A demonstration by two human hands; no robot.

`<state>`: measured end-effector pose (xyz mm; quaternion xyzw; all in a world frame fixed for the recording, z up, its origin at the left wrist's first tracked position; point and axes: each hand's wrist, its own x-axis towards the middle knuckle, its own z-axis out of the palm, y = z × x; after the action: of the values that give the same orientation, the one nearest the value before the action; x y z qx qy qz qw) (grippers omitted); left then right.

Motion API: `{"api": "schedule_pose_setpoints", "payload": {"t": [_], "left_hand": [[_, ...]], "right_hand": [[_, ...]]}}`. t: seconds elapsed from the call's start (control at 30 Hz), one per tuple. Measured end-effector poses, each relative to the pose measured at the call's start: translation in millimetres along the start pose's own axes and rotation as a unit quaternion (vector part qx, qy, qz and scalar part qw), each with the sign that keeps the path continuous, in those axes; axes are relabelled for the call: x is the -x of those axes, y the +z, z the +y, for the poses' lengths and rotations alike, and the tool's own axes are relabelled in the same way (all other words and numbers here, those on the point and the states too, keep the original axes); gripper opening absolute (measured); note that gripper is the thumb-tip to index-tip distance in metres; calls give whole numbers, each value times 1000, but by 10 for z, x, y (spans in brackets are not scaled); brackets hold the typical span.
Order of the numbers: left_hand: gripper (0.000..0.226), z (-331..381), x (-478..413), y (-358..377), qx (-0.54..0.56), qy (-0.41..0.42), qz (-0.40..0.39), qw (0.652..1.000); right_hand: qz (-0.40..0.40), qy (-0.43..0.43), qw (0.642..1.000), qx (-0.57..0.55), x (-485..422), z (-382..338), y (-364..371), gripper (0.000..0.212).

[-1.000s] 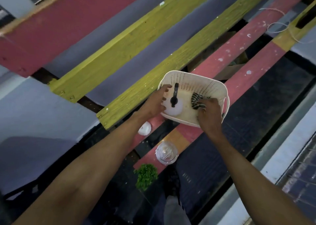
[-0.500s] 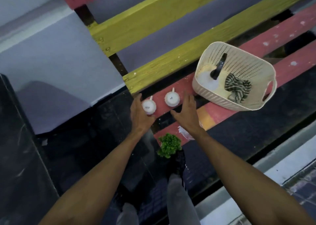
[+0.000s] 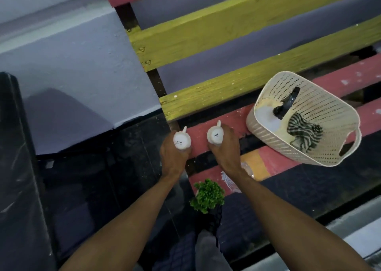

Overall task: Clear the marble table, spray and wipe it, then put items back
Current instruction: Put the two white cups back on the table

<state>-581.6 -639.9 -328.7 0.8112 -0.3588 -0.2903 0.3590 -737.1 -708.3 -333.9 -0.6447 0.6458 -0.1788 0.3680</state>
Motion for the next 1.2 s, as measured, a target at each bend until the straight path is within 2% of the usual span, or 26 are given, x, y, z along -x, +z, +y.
{"api": "schedule_pose_setpoints", "payload": {"t": [0.2, 0.37, 0.53, 0.63, 0.73, 0.83, 0.97, 1.2], "left_hand": [[49, 418, 378, -1459, 46, -6, 97, 994], [57, 272, 736, -3156, 46, -5, 182, 982], [51, -509, 1063, -4869, 63, 0, 293, 954], [50, -1182, 1173, -5857, 62, -52, 331, 940], [54, -1827, 1183, -6688, 53, -101, 334, 935], [60, -2302, 1129, -7313, 32, -142, 339, 930], [63, -2761, 996, -7799, 33, -176, 337, 924], [64, -3170, 852, -8091, 15, -212, 297, 931]], "right_hand": [[14, -41, 998, -39, 681, -1178, -324, 64], [7, -131, 990, -60, 1516, -2486, -58, 63], [-38, -196, 978, -59, 2439, -3686, 820, 59], [-92, -183, 977, -60, 2977, -4310, 1556, 65], [-146, -158, 976, -43, 3362, -4773, 2266, 62], [-184, -150, 971, 7, 3545, -5064, 2810, 59], [-181, -144, 972, 44, 3616, -5263, 3231, 62], [-149, -127, 979, 50, 3617, -5427, 3501, 61]]}}
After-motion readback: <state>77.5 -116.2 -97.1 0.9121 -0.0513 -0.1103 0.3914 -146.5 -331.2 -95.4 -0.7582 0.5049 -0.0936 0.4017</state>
